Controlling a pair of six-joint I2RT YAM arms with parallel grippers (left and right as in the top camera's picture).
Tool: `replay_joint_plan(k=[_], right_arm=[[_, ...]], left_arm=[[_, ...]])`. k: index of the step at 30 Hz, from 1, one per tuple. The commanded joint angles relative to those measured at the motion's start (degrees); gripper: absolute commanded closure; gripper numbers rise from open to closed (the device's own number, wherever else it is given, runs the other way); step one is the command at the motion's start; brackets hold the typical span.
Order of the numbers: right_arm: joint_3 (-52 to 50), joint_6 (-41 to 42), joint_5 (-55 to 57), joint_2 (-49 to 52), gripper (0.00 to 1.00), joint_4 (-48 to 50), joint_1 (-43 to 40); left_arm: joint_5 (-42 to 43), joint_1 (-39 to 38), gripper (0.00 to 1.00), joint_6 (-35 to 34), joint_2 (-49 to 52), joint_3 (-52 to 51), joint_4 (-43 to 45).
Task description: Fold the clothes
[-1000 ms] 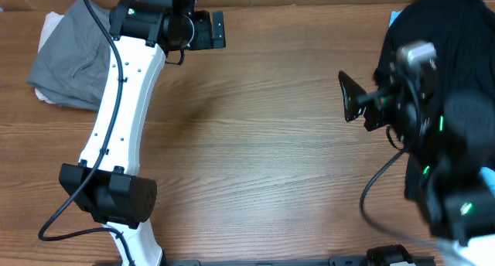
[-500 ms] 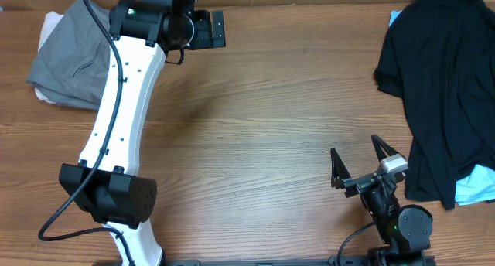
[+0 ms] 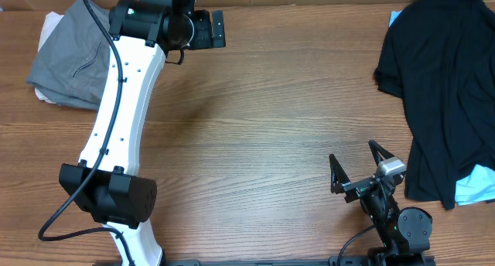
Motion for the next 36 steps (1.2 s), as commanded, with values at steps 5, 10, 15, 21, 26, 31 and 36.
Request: replay_joint_plan(k=[5,10,15,21,26,31,36], right_arm=[[-0.6,0.3,-0.4,-0.7,0.00,0.2,-0.3],[-0.6,0.3,-0.4,-0.7,0.00,0.2,-0.3],[-0.6,0.3,-0.4,-0.7,0.00,0.2,-0.3],[-0.6,0.3,-0.4,-0.7,0.00,0.2,-0.3],[-0.6,0.3,-0.4,-0.7,0.00,0.2,-0.3],[-0.6,0.3,-0.4,-0.7,0.00,0.2,-0.3],[-0.6,0.3,-0.4,-0.7,0.00,0.2,-0.3]], left_arm=[[-0.4,0.2,0.00,-0.1,-1.3,0.8,0.1],[-0.4,0.2,0.00,-0.1,-1.3,0.8,0.1],[-0.4,0.3,0.00,-0.1,-1.3,0.8,0.0],[-7.1,1.6,0.00,2.8,-7.7,-2.3,2.7],[9.3,8.1,0.00,16.5,-21.9,-25.3,24.5],[17.7,16.6,0.00,16.6,-36.6,-50.1,39.0],[17.3,22.4,0.00,18.7,-57.1,-76.9,52.3]])
